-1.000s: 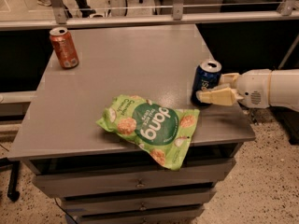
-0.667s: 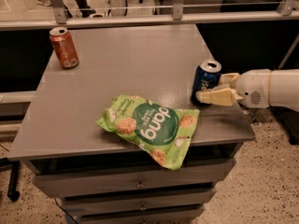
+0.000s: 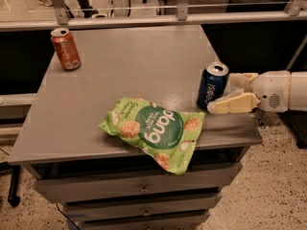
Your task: Move pepsi can near green rice chip bag
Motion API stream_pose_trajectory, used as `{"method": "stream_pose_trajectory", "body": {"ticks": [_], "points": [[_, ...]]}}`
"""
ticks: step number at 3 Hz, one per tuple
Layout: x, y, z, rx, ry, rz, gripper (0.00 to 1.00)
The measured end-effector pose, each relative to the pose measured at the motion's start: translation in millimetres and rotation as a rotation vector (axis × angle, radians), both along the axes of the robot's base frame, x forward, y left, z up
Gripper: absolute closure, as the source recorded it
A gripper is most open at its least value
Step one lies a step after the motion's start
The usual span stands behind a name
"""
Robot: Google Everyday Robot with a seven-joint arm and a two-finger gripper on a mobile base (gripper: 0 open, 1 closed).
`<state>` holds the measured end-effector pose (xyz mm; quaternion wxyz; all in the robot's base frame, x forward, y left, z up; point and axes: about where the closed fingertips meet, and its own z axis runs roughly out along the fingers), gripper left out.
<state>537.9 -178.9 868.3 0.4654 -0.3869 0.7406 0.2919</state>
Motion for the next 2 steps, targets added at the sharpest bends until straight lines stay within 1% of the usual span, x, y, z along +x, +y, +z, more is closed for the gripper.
{"method": "stream_pose_trajectory", "body": {"ticks": [1,2], "points": [[0.5,-15.3,18.7,0.015,-0.044,0.015,0.0],[17.2,-32.7,38.6,0.037,-0.117,0.042,0.0]]}}
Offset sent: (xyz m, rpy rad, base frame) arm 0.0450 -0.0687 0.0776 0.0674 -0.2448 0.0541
